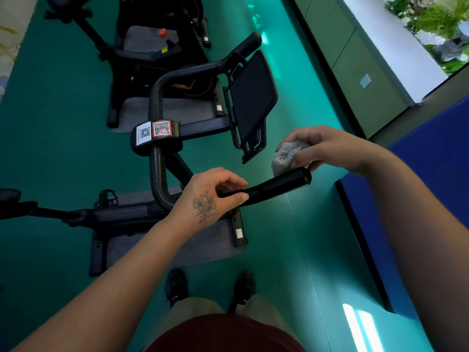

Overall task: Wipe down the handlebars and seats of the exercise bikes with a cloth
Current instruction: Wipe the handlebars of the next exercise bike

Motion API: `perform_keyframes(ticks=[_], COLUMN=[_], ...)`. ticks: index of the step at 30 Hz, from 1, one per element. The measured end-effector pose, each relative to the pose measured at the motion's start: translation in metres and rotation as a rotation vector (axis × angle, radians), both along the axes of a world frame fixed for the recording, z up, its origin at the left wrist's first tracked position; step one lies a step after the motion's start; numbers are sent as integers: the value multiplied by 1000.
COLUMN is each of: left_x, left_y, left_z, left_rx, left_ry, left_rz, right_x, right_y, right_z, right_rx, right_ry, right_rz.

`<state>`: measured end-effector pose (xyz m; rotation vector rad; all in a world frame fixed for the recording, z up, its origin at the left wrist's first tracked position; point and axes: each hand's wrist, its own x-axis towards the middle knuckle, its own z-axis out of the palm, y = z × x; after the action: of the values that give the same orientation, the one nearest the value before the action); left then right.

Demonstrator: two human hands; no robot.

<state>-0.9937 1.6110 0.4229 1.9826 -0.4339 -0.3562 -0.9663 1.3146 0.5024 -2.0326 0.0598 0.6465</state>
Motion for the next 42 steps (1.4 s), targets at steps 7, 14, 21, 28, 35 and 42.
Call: perform_keyframes(ticks=[7, 14, 21, 28, 35, 42], left_x=[1, 0, -1, -1, -1, -2], left_y=[1, 2, 0, 0, 0, 0], left_z=[-2, -1, 0, 2, 4, 3], left_rx=[41, 33, 32, 27, 21, 27], left_ry=[-50, -40, -30, -31, -22, -14], left_rz=[0, 2, 12, 11, 10, 24], right_x=[8, 1, -17, -24, -44, -85], right_y=[37, 9, -20, 20, 2, -8], right_z=[-23, -3, 3, -14, -5, -8], right_rx=[36, 121, 184, 219, 236, 304], right_ry=[110, 86, 66, -7, -122, -378], right_rz=[46, 47, -58, -117, -246, -272])
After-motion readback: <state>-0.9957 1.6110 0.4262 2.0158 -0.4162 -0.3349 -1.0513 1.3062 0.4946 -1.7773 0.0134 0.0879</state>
